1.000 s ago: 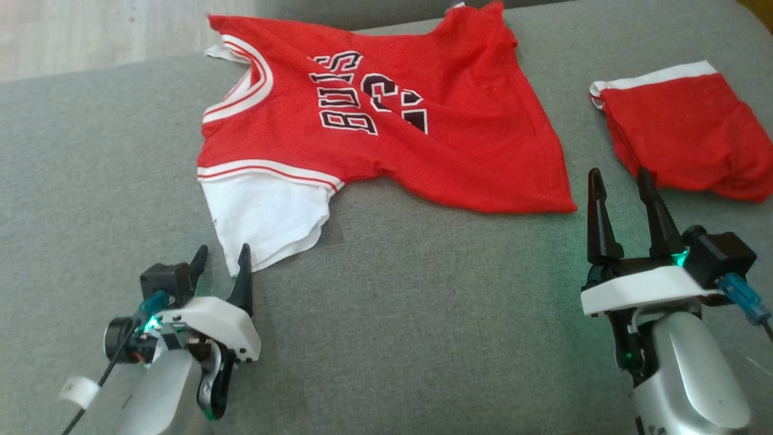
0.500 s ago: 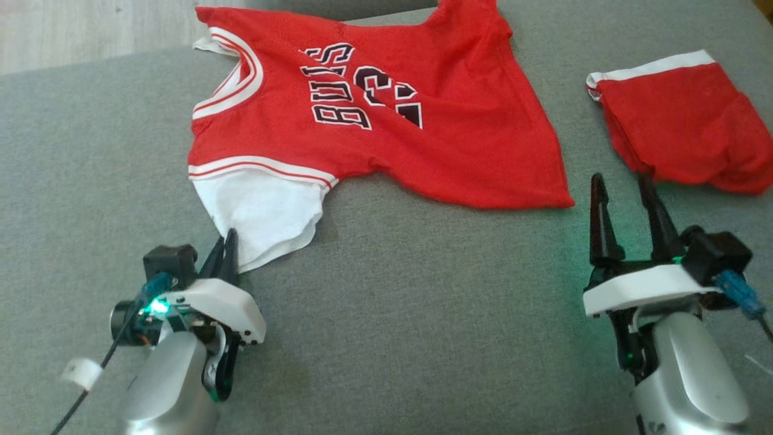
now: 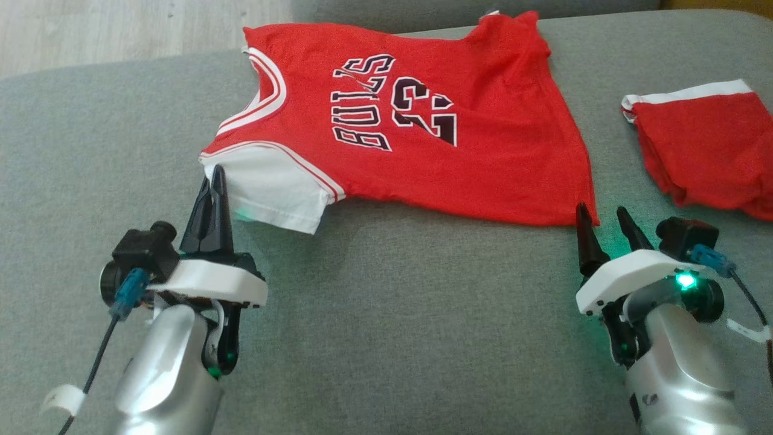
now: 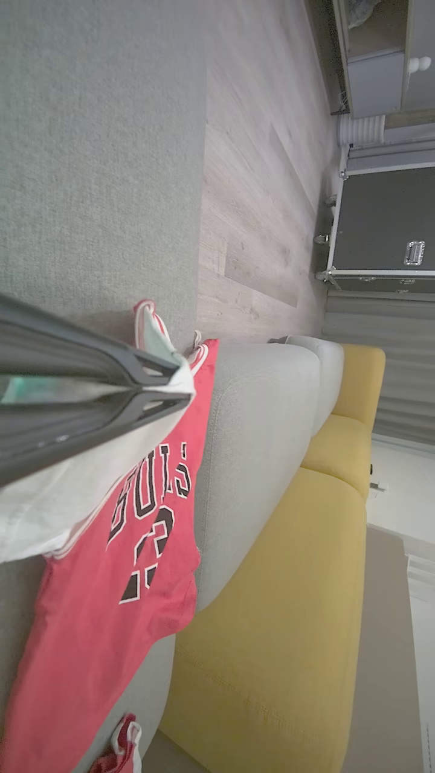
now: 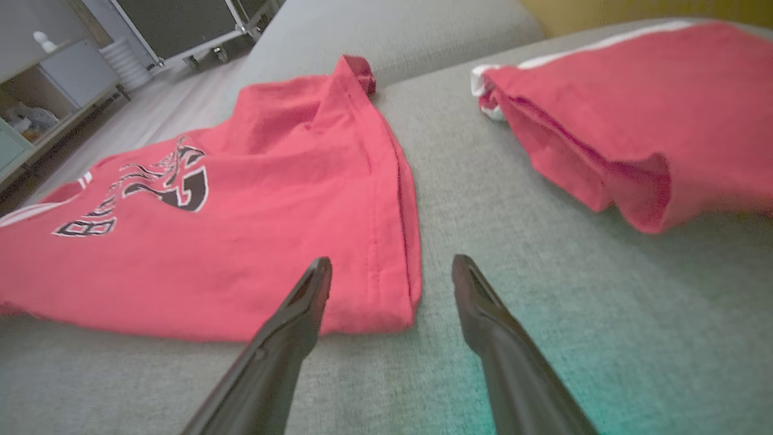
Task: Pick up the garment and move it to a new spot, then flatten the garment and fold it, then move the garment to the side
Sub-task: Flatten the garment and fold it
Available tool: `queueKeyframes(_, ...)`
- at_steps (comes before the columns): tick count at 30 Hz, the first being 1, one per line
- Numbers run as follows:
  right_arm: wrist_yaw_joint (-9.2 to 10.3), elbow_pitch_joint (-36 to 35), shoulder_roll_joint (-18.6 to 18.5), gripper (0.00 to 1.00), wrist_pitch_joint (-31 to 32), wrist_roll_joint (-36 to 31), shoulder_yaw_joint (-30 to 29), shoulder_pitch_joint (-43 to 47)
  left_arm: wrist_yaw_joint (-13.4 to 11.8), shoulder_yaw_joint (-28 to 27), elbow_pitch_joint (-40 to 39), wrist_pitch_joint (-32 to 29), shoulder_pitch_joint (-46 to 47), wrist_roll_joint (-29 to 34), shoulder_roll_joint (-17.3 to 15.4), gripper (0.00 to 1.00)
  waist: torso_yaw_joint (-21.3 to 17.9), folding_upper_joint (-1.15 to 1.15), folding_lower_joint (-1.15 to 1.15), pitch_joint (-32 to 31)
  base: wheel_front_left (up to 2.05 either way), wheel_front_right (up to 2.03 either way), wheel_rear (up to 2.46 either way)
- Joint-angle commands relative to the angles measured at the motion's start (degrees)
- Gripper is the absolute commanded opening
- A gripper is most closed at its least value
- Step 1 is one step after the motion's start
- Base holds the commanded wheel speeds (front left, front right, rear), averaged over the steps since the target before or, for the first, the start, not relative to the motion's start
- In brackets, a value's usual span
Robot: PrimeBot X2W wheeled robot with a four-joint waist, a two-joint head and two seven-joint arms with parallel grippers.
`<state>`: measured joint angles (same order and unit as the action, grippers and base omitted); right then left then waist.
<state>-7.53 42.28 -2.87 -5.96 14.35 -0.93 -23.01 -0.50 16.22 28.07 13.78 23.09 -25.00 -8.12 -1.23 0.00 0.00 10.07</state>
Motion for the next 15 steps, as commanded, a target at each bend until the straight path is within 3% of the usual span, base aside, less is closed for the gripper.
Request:
queueKeyframes(1, 0.04, -0.3, 0.0, 1.0, -0.1, 0.2, 0.8, -2.3, 0.1, -2.3, -2.3, 0.9, 0.8, 0.5, -0.7, 0.0, 0.3, 0.0, 0.0, 0.0, 0.0, 0.0, 0.0)
queueKeyframes(8, 0.04, 10.0, 0.0, 1.0, -0.2, 6.1, 4.6, -6.2, 0.5, -2.1, -5.3, 1.1, 0.1, 1.3, -0.3, 0.0, 1.0, 0.0, 0.0, 1.0, 0.0, 0.0, 0.0)
queueKeyframes(12, 0.04, 13.3, 0.0, 0.33, -1.6, 9.2, 7.9, -7.7, 0.5, -2.3, -5.5, 1.2, 0.3, 1.5, -0.1, 0.0, 1.0, 0.0, 0.0, 1.4, 0.0, 0.0, 0.0)
queueKeyframes(13, 0.04, 14.0, 0.0, 0.0, -1.7, 9.8, 8.7, -8.1, 0.5, -2.4, -5.5, 1.2, 0.3, 1.5, -0.1, 0.0, 0.9, 0.0, 0.0, 1.4, 0.0, 0.0, 0.0)
queueKeyframes(15, 0.04, 15.2, 0.0, 0.0, -2.3, 10.9, 10.4, -8.7, 0.5, -2.5, -5.3, 1.2, 0.4, 1.5, -0.1, 0.0, 0.9, 0.0, 0.0, 1.3, 0.0, 0.0, 0.0)
